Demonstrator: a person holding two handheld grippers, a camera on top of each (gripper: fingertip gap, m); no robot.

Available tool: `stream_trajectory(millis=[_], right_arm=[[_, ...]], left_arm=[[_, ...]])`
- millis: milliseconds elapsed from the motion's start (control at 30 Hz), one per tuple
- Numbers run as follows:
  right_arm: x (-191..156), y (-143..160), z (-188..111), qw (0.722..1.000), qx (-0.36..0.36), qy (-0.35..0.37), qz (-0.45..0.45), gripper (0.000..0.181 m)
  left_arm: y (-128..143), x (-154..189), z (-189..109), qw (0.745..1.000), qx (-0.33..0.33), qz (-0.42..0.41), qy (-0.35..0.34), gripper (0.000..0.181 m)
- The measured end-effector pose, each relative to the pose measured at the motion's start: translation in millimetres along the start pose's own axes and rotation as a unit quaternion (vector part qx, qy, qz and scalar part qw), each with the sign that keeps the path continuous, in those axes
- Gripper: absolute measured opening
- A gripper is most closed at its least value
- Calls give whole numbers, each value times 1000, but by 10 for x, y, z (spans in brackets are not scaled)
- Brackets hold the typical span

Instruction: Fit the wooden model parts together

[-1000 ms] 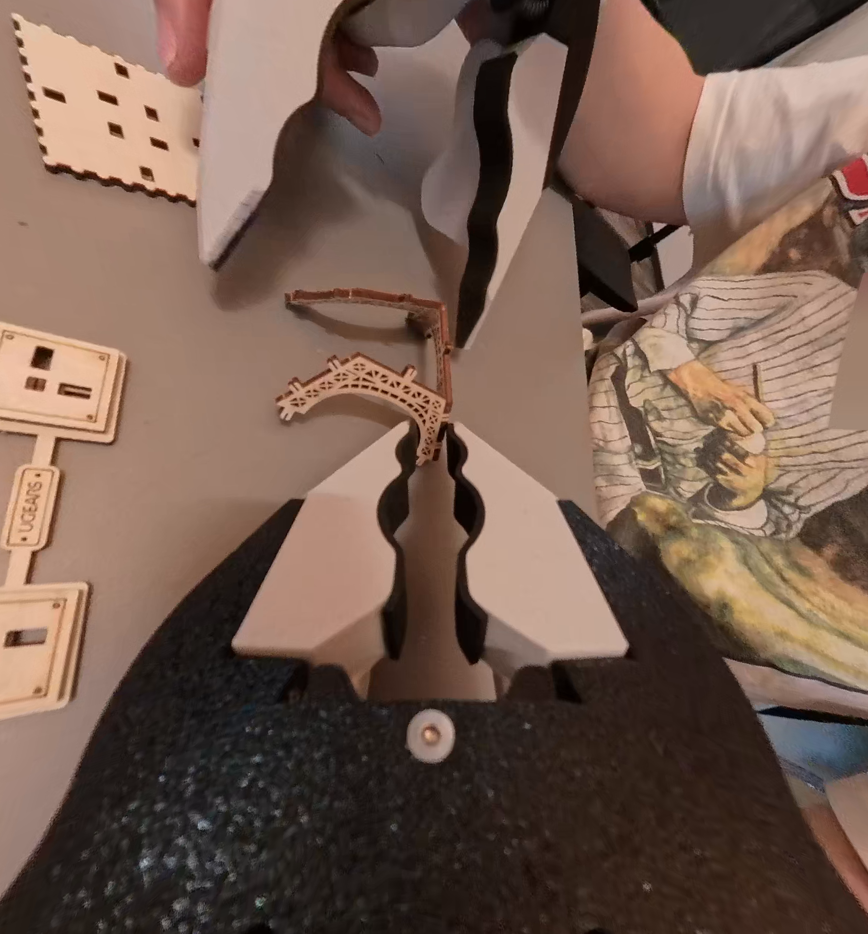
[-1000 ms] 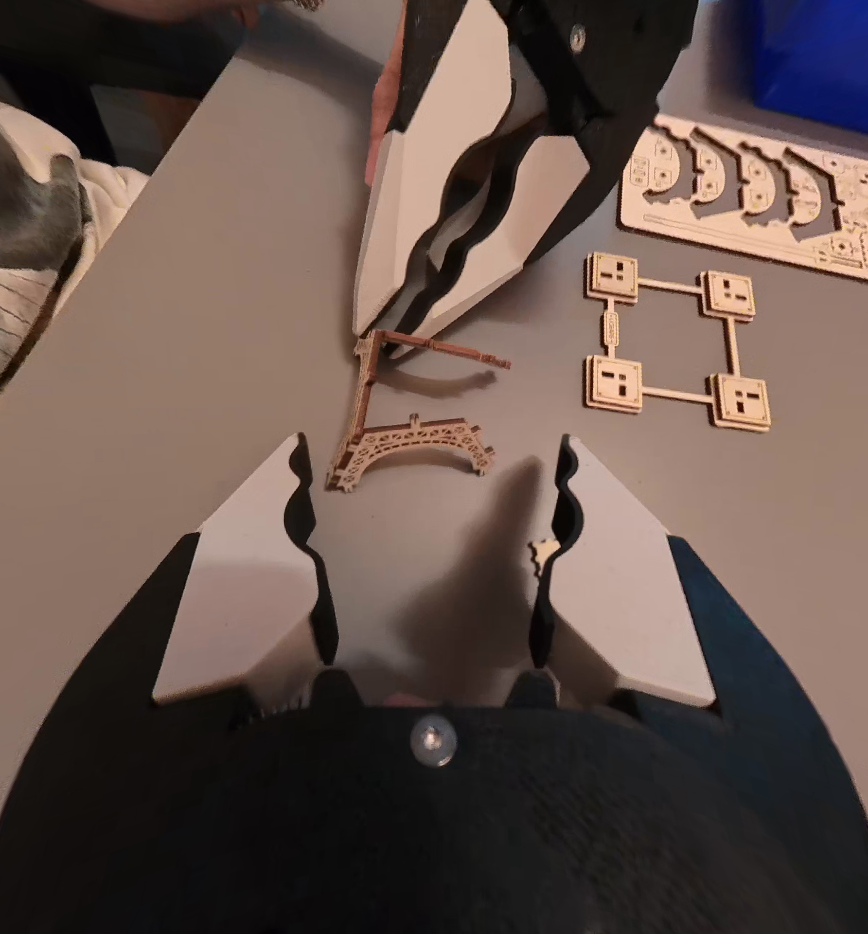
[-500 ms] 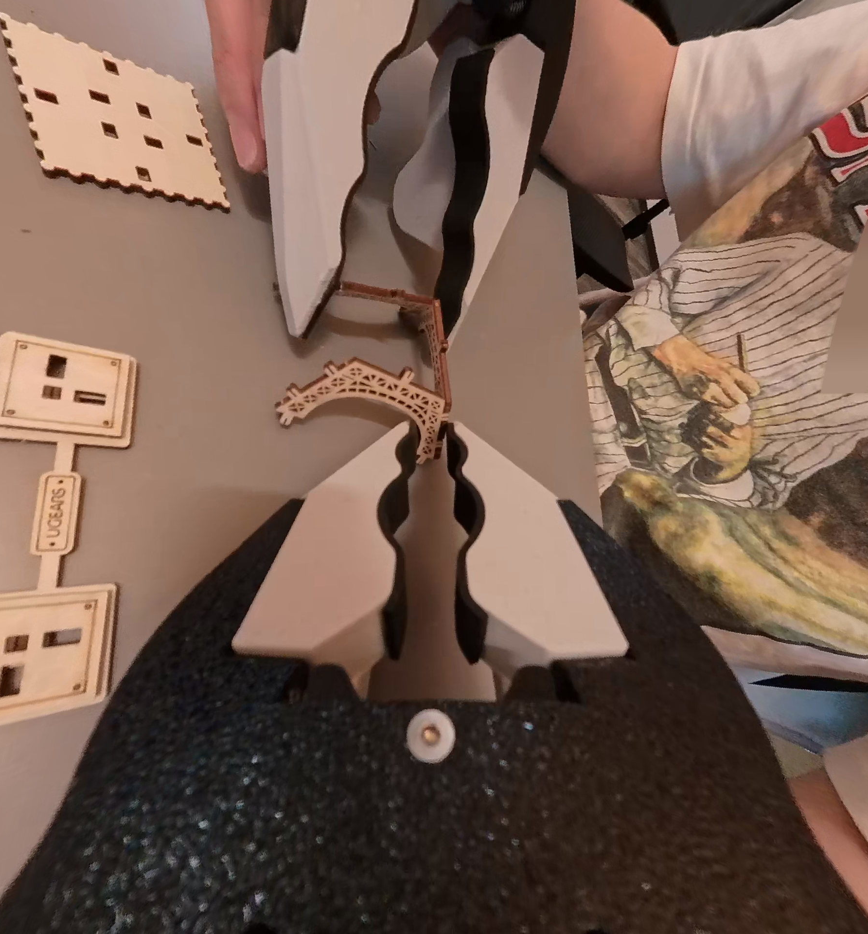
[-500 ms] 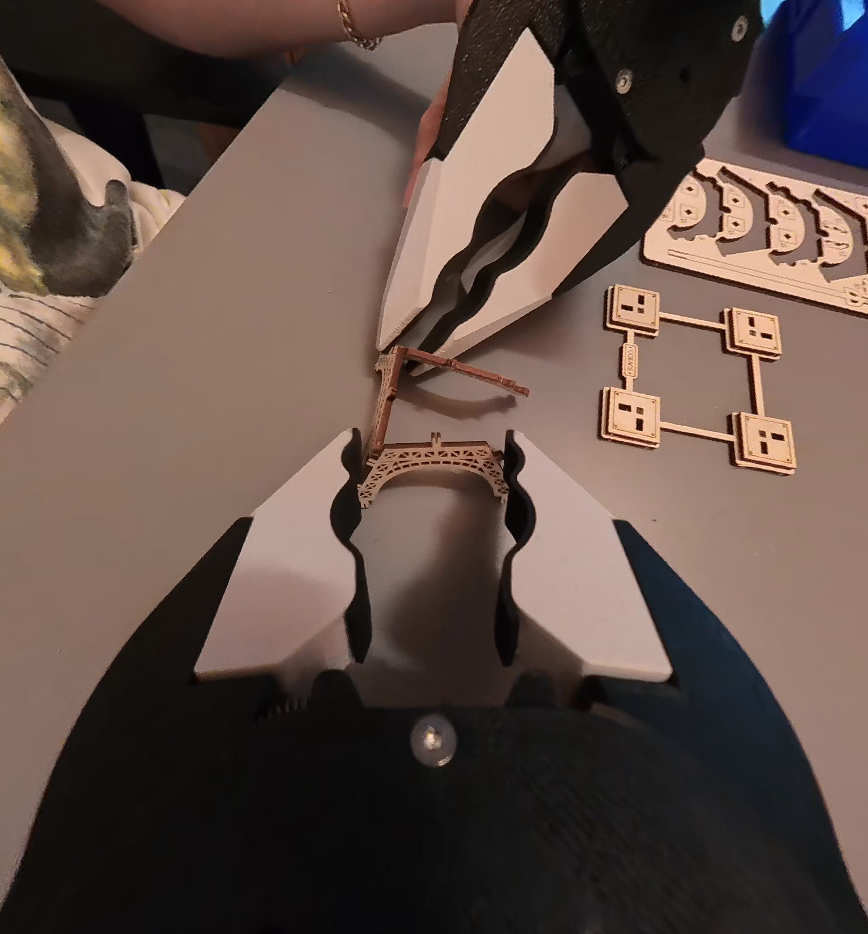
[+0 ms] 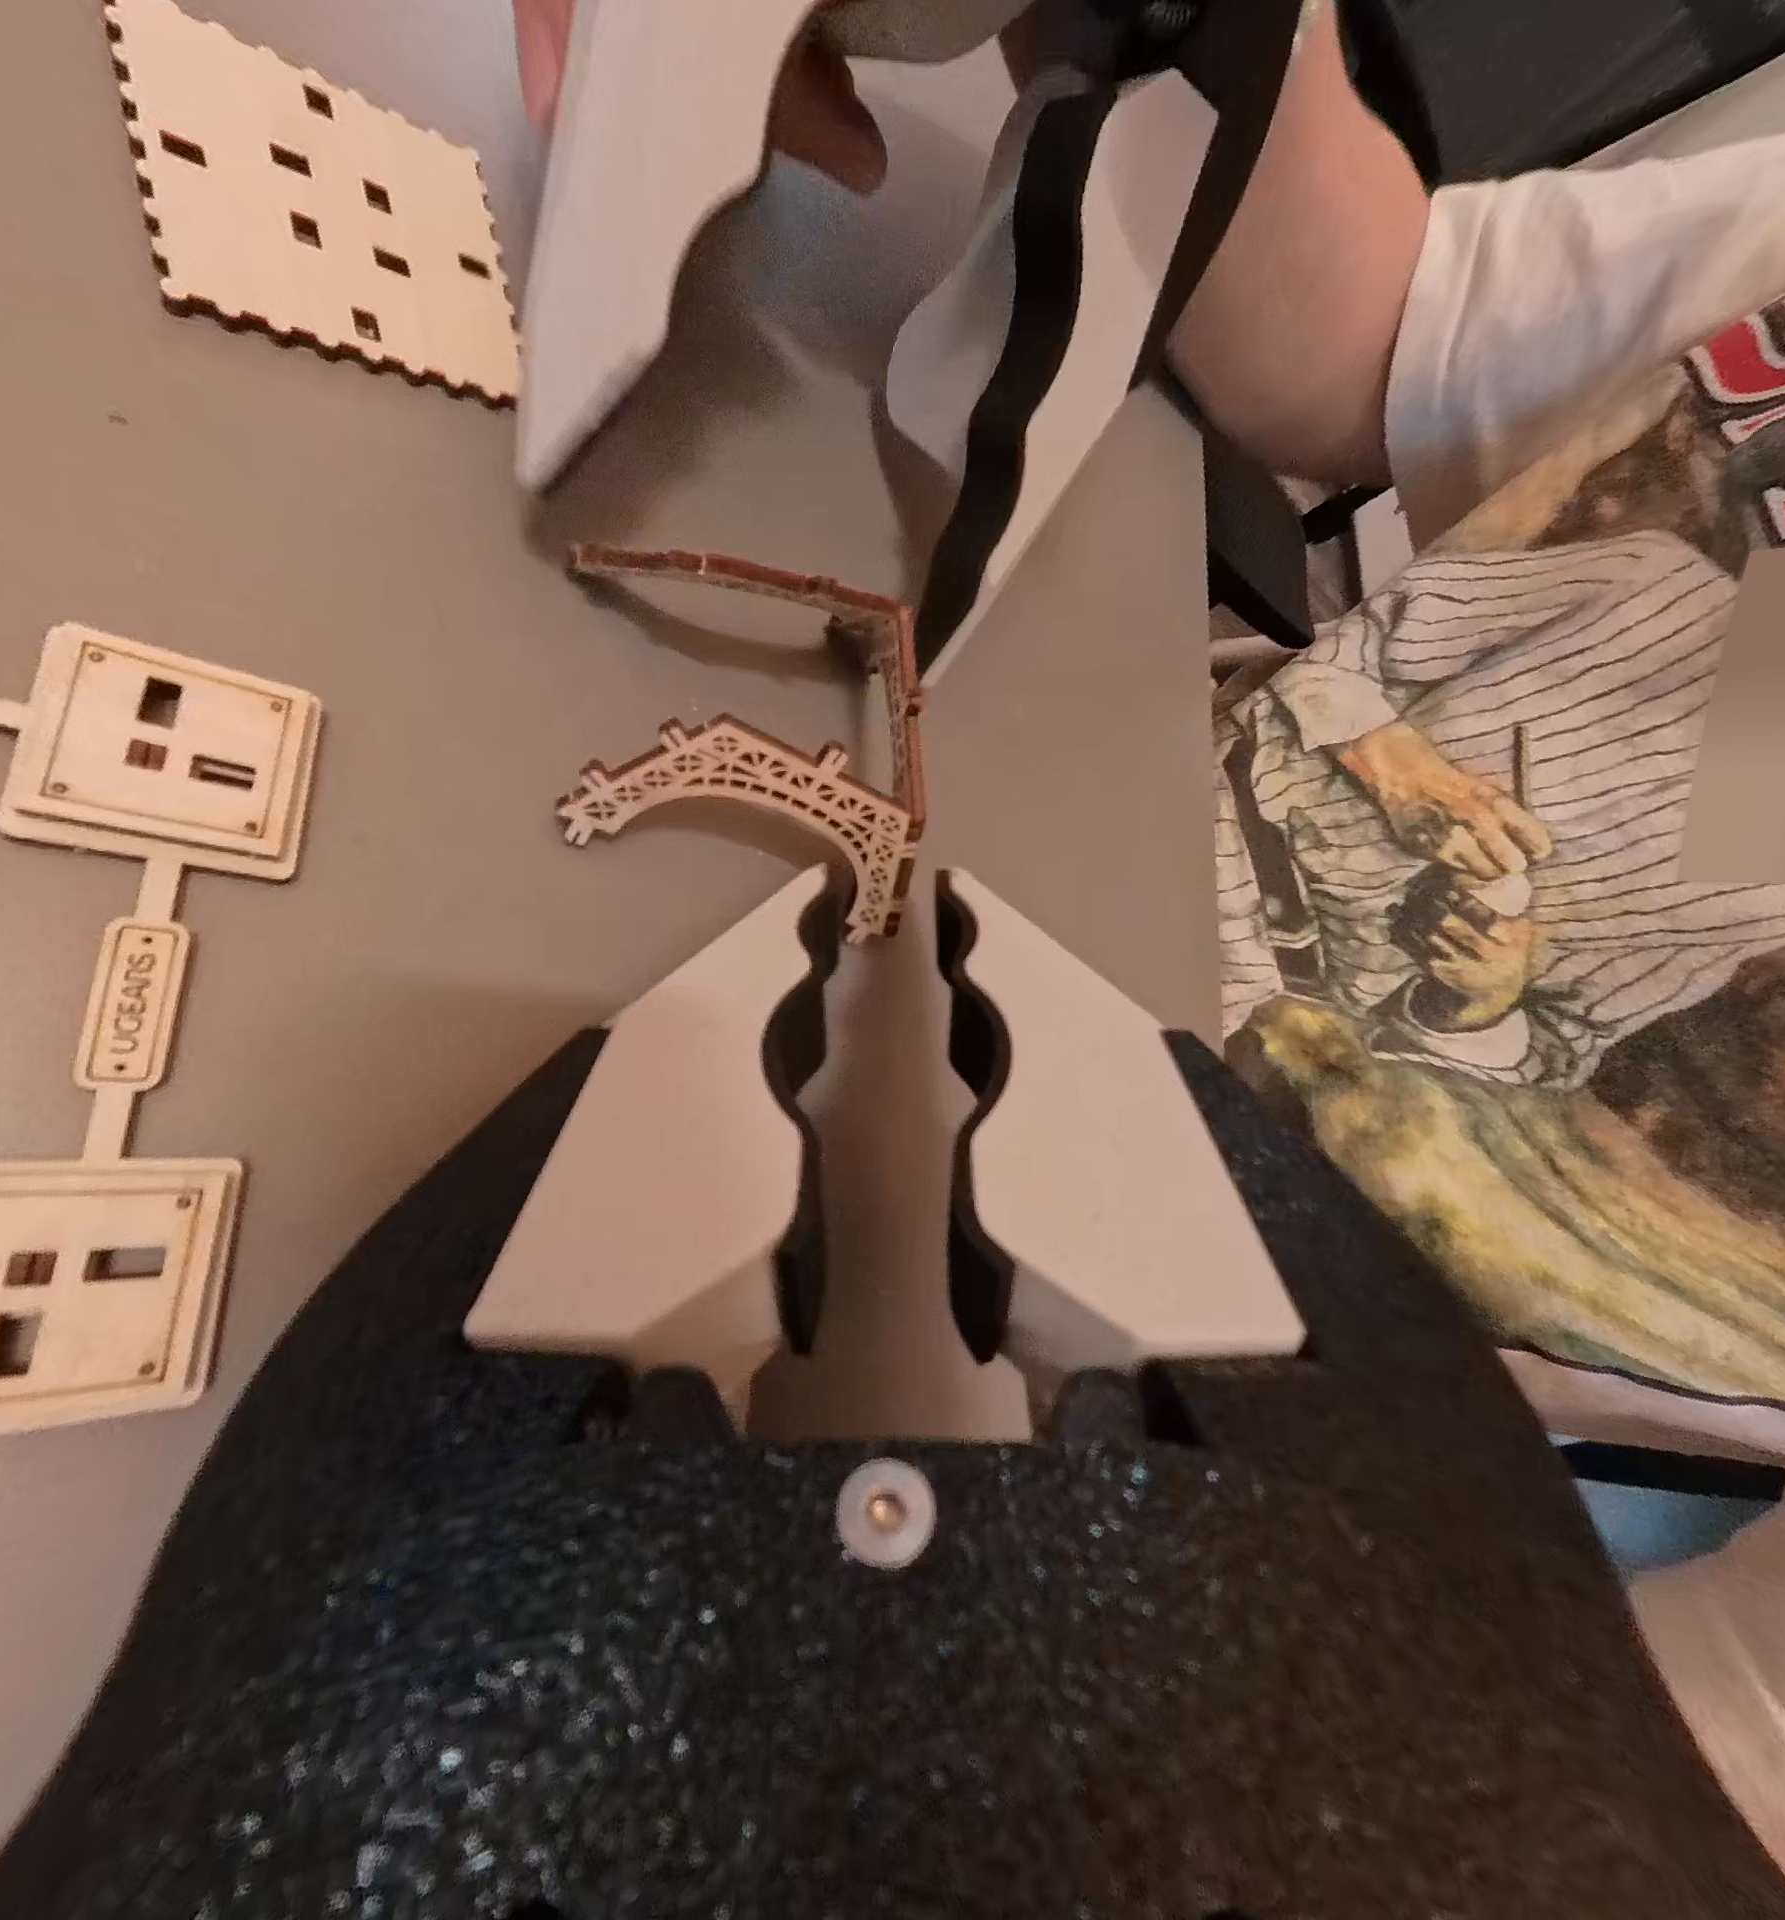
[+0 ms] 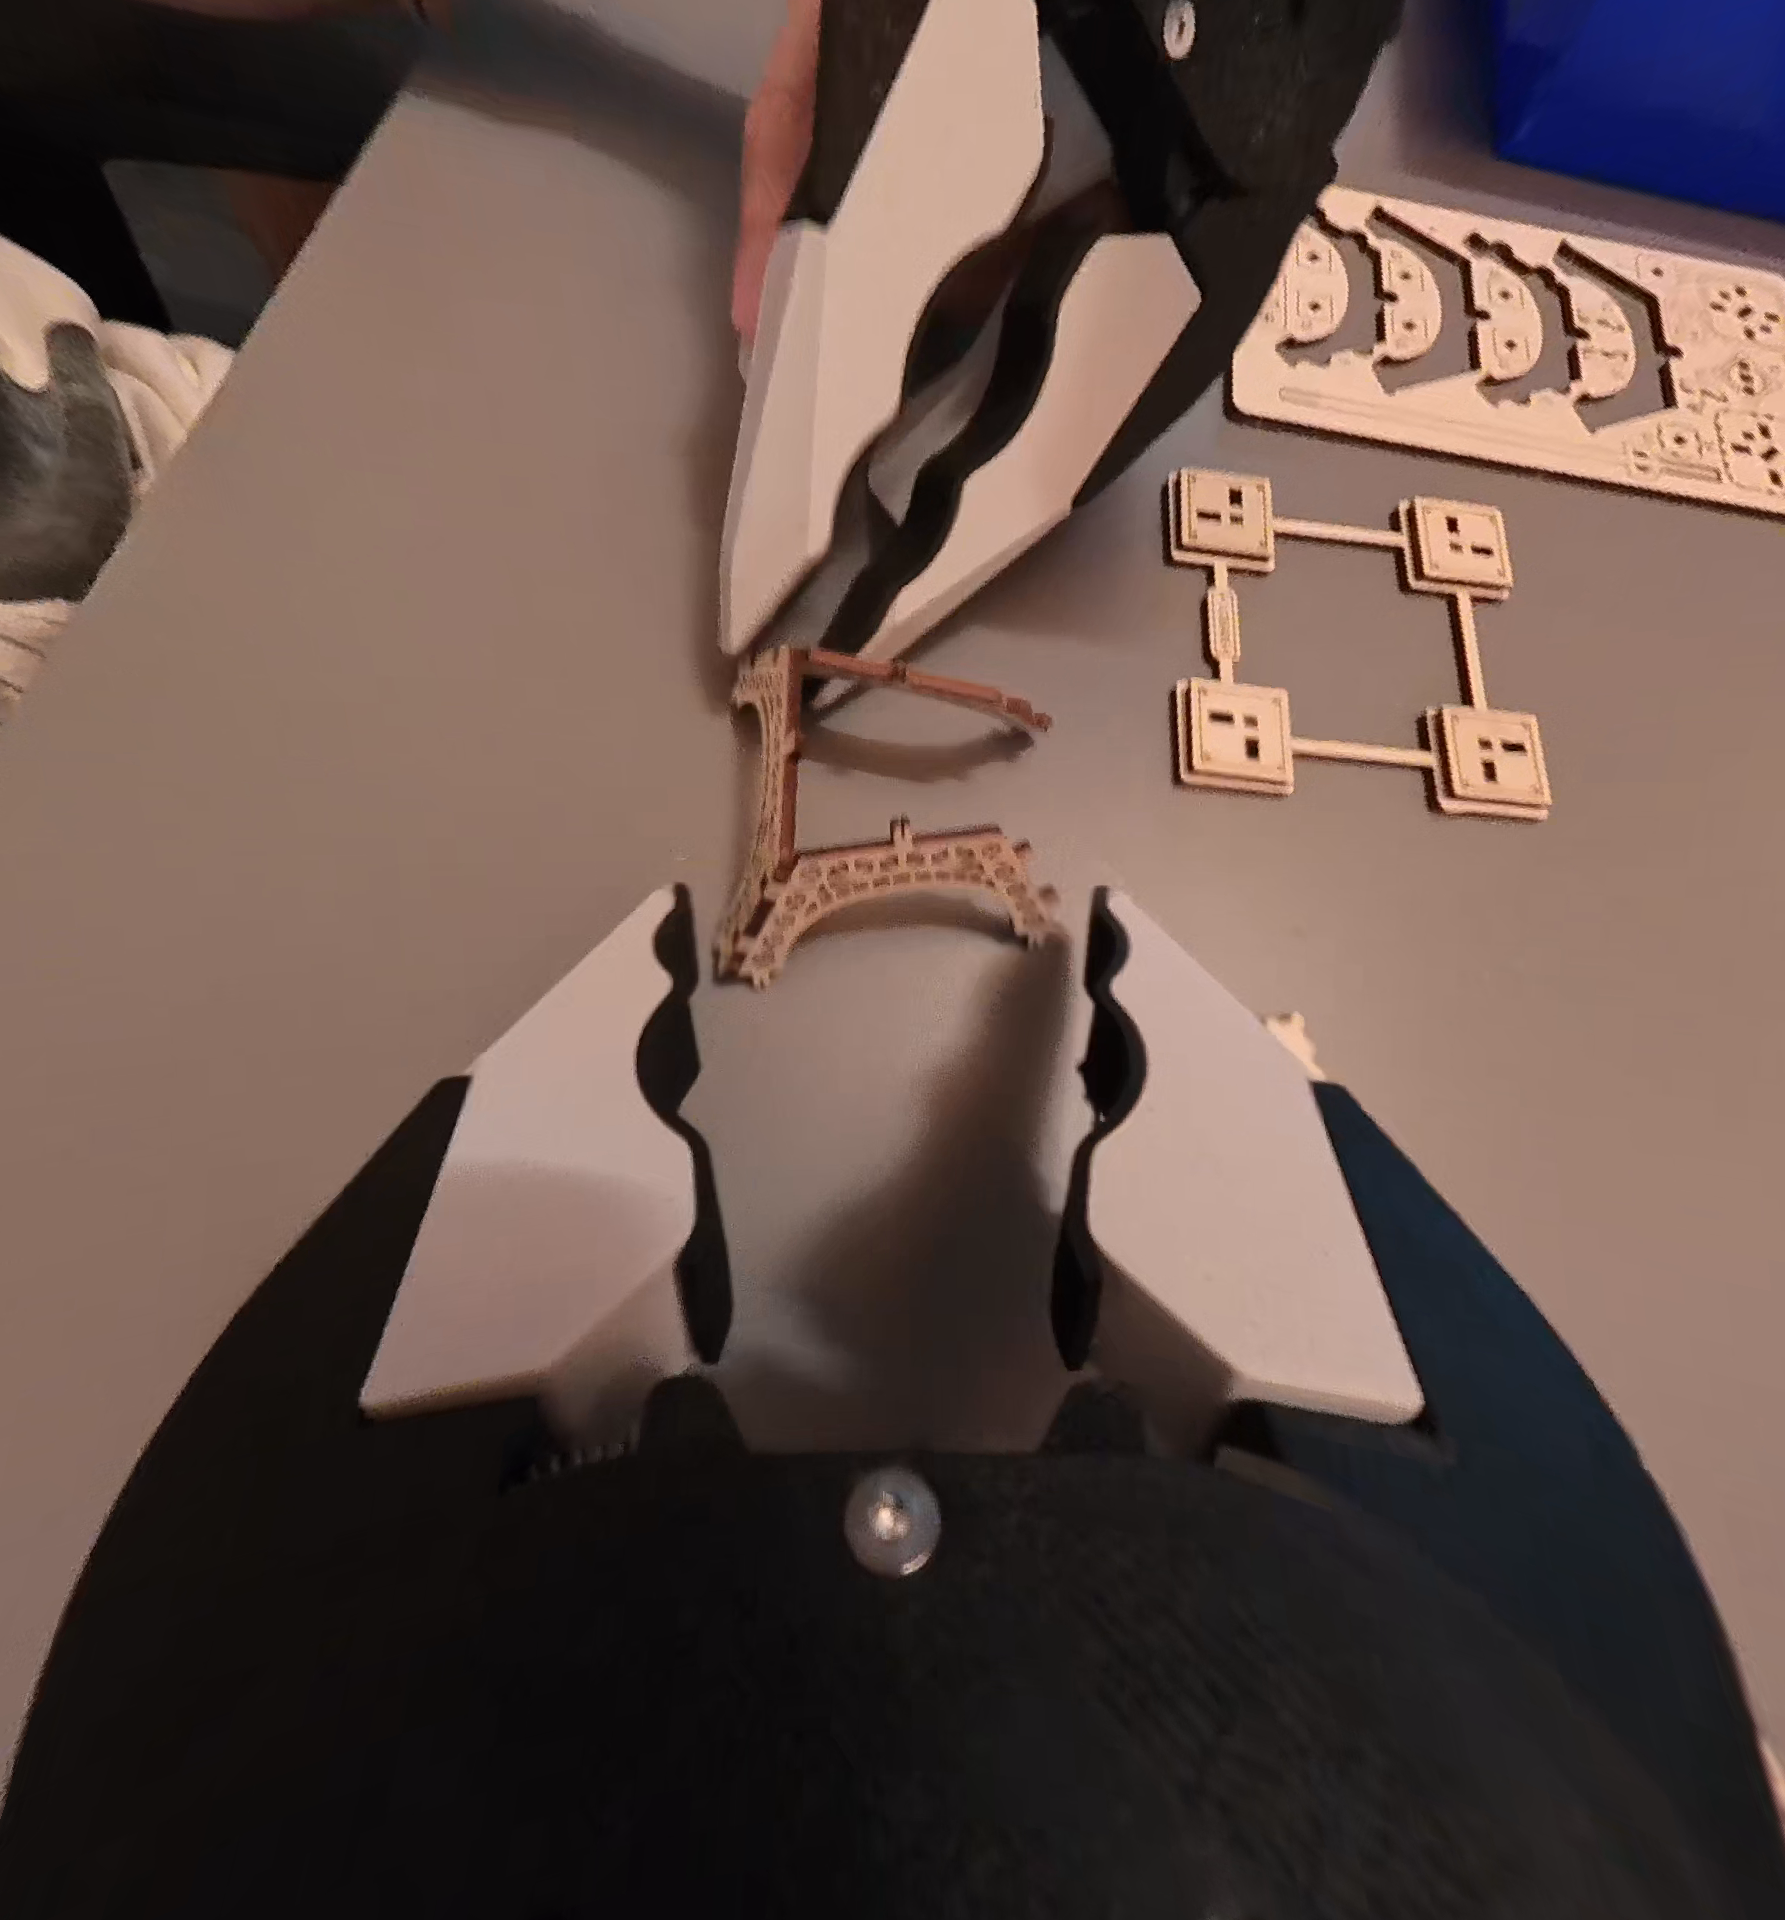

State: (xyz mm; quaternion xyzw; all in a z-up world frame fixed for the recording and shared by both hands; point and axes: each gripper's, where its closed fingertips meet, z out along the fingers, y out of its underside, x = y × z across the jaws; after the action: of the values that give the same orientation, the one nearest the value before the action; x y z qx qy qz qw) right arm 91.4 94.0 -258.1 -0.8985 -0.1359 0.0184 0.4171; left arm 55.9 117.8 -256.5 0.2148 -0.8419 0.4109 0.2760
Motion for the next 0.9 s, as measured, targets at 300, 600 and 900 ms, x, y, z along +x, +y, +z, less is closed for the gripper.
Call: stream_trajectory(millis=[300, 600, 900], right_arm=[[931, 691, -1368, 947, -9, 292, 130, 69], [1305, 1223, -1223, 903, -80, 340, 249, 61], [1296, 1163, -1043, 913, -49, 272, 299, 18]], left_arm=[[-60, 27, -281, 998, 55, 23, -37, 42], [-372, -326, -487, 972, 91, 70, -205, 36], [-277, -282, -340, 972, 64, 88, -208, 29]])
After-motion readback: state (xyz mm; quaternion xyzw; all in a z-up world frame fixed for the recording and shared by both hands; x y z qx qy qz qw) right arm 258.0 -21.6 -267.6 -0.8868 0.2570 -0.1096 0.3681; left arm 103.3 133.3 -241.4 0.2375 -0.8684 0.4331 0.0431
